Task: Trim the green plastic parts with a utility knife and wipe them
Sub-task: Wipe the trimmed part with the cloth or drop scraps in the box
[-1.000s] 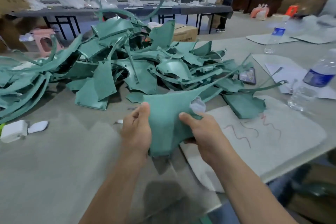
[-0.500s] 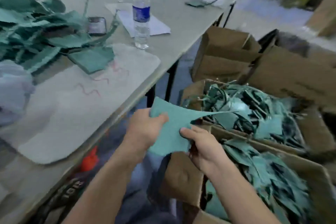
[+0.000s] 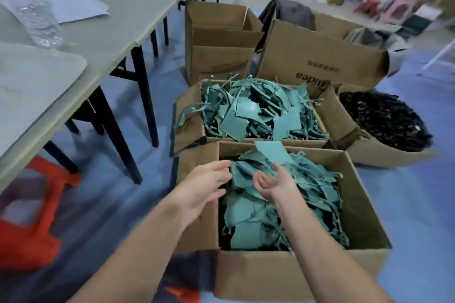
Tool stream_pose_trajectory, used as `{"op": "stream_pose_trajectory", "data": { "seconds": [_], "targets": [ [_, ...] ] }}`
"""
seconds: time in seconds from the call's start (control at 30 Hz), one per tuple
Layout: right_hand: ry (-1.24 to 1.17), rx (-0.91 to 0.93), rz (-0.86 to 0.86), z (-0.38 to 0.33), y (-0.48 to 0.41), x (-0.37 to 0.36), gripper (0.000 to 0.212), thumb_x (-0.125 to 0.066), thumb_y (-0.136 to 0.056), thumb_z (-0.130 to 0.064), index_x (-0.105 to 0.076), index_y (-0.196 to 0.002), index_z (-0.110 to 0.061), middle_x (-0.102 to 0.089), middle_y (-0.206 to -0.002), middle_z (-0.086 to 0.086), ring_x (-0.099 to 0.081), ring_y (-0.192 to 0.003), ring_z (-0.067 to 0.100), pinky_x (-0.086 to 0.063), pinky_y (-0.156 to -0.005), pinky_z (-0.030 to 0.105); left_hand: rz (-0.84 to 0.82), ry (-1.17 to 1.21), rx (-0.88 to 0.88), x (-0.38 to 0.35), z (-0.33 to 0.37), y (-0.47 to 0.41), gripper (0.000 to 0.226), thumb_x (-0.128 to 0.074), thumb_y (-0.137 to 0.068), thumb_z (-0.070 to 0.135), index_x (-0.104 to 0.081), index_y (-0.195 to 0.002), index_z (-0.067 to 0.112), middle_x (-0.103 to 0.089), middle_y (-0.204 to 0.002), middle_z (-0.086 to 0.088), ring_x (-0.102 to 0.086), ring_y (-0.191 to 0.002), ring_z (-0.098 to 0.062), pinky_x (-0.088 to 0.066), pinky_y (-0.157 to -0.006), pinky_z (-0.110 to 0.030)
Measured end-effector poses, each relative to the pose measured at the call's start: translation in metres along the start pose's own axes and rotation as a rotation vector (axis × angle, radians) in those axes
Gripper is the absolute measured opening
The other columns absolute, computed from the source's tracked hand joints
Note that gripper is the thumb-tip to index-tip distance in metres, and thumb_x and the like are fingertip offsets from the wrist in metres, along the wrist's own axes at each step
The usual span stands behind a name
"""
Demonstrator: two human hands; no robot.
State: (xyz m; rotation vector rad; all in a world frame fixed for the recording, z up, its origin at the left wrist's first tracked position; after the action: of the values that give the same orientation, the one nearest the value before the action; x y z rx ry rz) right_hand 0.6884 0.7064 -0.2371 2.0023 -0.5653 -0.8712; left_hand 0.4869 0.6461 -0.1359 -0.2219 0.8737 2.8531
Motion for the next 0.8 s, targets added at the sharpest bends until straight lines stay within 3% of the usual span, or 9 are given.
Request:
{"op": "stream_pose_trajectory", "data": {
  "seconds": [0.07, 0.17, 0.27, 0.3, 0.43, 0.5, 0.57, 0.67, 0.8],
  "targets": [
    [0.068, -0.043, -0.029, 0.018, -0.004, -0.009, 0.041, -0.055, -0.105, -0.033, -0.055, -0.12, 0.005, -0.066, -0.123, 0.017, -0.065, -0.112, 0.024, -0.056, -0.084, 0.037, 0.058, -0.044, -0.048, 0.015, 0.008, 0.001, 0.038, -0.059, -0.099, 0.002, -0.063, -0.132, 0.021, -0.063, -0.131, 0.0, -0.064, -0.119, -0.012, -0.057, -0.092, -0.026],
    [0.137, -0.068, -0.102, 0.06, 0.005, -0.039, 0.035, -0.05, -0.107, -0.025, -0.06, -0.123, 0.004, -0.07, -0.098, 0.015, -0.067, -0.089, 0.024, -0.056, -0.073, 0.034, 0.204, -0.051, -0.084, 0.048, 0.011, 0.009, 0.024, -0.068, -0.092, -0.002, -0.07, -0.111, 0.013, -0.077, -0.101, -0.007, -0.076, -0.076, -0.012, -0.057, -0.059, -0.02],
    [0.261, -0.135, -0.252, 0.112, 0.034, -0.088, 0.018, -0.051, -0.103, -0.014, -0.065, -0.104, -0.002, -0.074, -0.076, 0.012, -0.069, -0.071, 0.022, -0.053, -0.07, 0.031, 0.391, -0.254, -0.115, 0.082, 0.014, 0.022, 0.007, -0.077, -0.088, 0.022, -0.078, -0.083, 0.018, -0.073, -0.063, -0.006, -0.054, -0.039, -0.013, -0.04, -0.039, -0.021],
    [0.306, -0.16, -0.323, 0.129, 0.047, -0.108, 0.017, -0.052, -0.101, -0.011, -0.066, -0.096, -0.002, -0.071, -0.066, 0.009, -0.068, -0.059, 0.02, -0.051, -0.067, 0.029, 0.473, -0.28, -0.138, 0.095, 0.019, 0.028, 0.023, -0.074, -0.091, 0.033, -0.077, -0.071, 0.022, -0.067, -0.052, -0.003, -0.049, -0.034, -0.013, -0.036, -0.037, -0.02],
    [0.47, -0.167, -0.612, 0.188, 0.104, -0.187, 0.035, -0.052, -0.095, -0.004, -0.065, -0.063, -0.009, -0.05, -0.053, 0.0, -0.044, -0.044, 0.012, -0.036, -0.053, 0.023, 0.796, -0.3, -0.216, 0.144, 0.046, 0.071, 0.03, -0.059, -0.079, 0.053, -0.075, -0.06, 0.035, -0.066, -0.049, 0.006, -0.061, -0.044, -0.007, -0.047, -0.046, -0.024],
    [0.528, -0.12, -0.691, 0.211, 0.136, -0.22, 0.036, -0.05, -0.088, 0.002, -0.061, -0.056, -0.011, -0.044, -0.056, 0.003, -0.038, -0.053, 0.016, -0.028, -0.053, 0.028, 0.885, -0.292, -0.258, 0.17, 0.061, 0.096, 0.028, -0.057, -0.071, 0.046, -0.072, -0.062, 0.025, -0.067, -0.052, 0.003, -0.066, -0.051, -0.015, -0.055, -0.053, -0.034],
    [0.571, -0.071, -0.73, 0.231, 0.168, -0.248, 0.034, -0.047, -0.083, 0.004, -0.055, -0.054, -0.013, -0.038, -0.05, 0.003, -0.033, -0.05, 0.018, -0.02, -0.052, 0.031, 0.903, -0.273, -0.317, 0.197, 0.076, 0.12, 0.025, -0.06, -0.075, 0.036, -0.068, -0.059, 0.018, -0.065, -0.05, -0.001, -0.062, -0.042, -0.018, -0.047, -0.043, -0.026],
    [0.63, -0.067, -0.842, 0.265, 0.224, -0.287, 0.035, -0.045, -0.085, 0.005, -0.056, -0.055, -0.01, -0.034, -0.042, 0.001, -0.029, -0.034, 0.014, -0.026, -0.035, 0.019, 0.914, -0.243, -0.385, 0.238, 0.1, 0.17, 0.026, -0.066, -0.084, 0.02, -0.072, -0.06, 0.013, -0.068, -0.052, -0.006, -0.062, -0.041, -0.017, -0.044, -0.04, -0.018],
    [0.805, -0.028, -1.129, 0.33, 0.306, -0.32, 0.041, -0.048, -0.088, -0.001, -0.073, -0.056, -0.007, -0.036, -0.059, 0.016, -0.038, -0.047, 0.028, -0.04, -0.049, 0.029, 0.902, -0.39, -0.398, 0.289, 0.115, 0.266, 0.024, -0.069, -0.087, 0.015, -0.074, -0.063, 0.015, -0.07, -0.057, -0.007, -0.06, -0.038, -0.018, -0.044, -0.04, -0.02]
  ]
}}
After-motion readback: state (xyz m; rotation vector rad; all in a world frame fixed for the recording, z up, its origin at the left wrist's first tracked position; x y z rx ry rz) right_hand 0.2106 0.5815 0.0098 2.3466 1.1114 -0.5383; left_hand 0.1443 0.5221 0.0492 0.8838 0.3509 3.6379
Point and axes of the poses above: each hand's wrist, its own y-axis away from the middle knuckle, its own x-axis out of the back of the hand, z = x × y, the point moved 8 cm from there along -y, towards the middle knuckle
